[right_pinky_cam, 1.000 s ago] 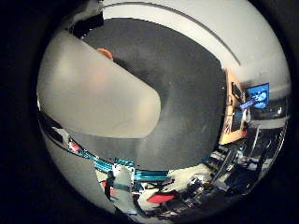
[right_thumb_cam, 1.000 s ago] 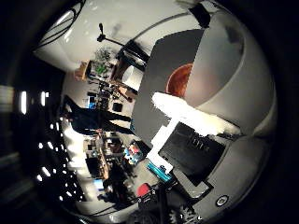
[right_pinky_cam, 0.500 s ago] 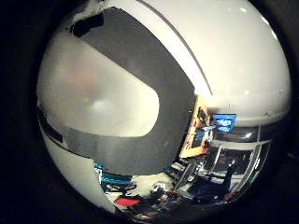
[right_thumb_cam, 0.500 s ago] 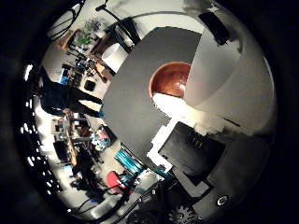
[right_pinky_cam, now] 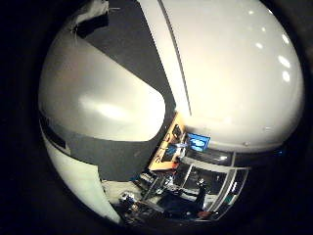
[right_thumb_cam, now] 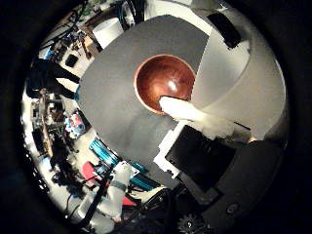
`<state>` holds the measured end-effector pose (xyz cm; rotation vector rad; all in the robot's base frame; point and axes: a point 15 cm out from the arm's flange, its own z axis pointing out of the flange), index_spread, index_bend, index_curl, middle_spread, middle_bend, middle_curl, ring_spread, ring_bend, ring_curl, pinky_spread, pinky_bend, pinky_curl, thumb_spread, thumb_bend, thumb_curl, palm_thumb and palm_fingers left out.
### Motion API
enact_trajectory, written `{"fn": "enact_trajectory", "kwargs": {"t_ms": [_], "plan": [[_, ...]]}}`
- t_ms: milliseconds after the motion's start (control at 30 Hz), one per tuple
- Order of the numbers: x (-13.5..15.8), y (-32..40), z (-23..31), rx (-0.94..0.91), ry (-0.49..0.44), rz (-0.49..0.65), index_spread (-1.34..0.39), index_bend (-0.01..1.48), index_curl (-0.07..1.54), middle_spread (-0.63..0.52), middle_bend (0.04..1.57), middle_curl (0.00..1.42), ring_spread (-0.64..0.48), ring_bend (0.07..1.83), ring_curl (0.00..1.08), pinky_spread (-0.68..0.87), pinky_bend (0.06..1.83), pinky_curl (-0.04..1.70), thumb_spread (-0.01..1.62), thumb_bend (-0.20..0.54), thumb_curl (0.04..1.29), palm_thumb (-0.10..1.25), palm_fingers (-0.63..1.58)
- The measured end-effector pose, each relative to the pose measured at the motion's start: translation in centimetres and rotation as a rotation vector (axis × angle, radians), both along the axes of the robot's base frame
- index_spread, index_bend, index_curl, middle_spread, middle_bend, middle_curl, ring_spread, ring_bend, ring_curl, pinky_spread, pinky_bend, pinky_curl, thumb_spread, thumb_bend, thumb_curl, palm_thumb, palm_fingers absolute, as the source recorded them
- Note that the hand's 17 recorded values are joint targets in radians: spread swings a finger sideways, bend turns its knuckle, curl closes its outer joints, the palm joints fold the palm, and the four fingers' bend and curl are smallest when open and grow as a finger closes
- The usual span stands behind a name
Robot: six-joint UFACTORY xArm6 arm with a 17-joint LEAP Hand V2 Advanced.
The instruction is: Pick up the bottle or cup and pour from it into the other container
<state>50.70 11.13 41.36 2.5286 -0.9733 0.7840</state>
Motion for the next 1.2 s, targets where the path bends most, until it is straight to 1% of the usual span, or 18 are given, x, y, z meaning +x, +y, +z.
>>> {"fn": "enact_trajectory", "kwargs": {"t_ms": [167,233,467,633,733,933,1200], "plan": [[0.5,1.1,-0.1,-0.122,-0.022,0.052,-0.54,0.18,1.05,-0.35,0.81,0.98,-0.27,1.22,0.64,-0.38,1.15,0.78,0.81,-0.029,0.58,0.83,1.01],[0.5,1.2,-0.6,-0.153,-0.013,0.052,-0.54,0.18,1.05,-0.35,0.81,0.98,-0.27,1.22,0.64,-0.38,1.15,0.78,0.81,-0.029,0.58,0.83,1.01],[-1.3,-0.2,-3.3,-0.239,0.089,-0.036,-0.55,0.17,1.05,-0.35,0.81,0.99,-0.27,1.22,0.64,-0.38,1.16,0.77,0.83,-0.029,0.57,0.83,1.0],[-0.8,0.2,-2.4,-0.287,0.048,-0.021,-0.54,0.18,1.05,-0.35,0.81,0.99,-0.27,1.23,0.65,-0.38,1.15,0.77,0.83,-0.029,0.57,0.83,0.99],[-1.0,1.2,-2.4,-0.292,0.04,-0.004,-0.55,0.18,1.05,-0.36,0.81,0.99,-0.27,1.24,0.65,-0.38,1.16,0.77,0.83,-0.029,0.57,0.83,0.99],[-1.3,1.8,-3.2,-0.302,0.05,0.006,-0.55,0.18,1.05,-0.36,0.8,1.0,-0.27,1.23,0.65,-0.38,1.16,0.77,0.83,-0.029,0.57,0.83,0.99],[-0.9,2.3,-5.2,-0.32,0.064,-0.008,-0.55,0.18,1.05,-0.36,0.8,1.0,-0.27,1.24,0.64,-0.37,1.16,0.78,0.84,-0.028,0.57,0.83,0.99]]}}
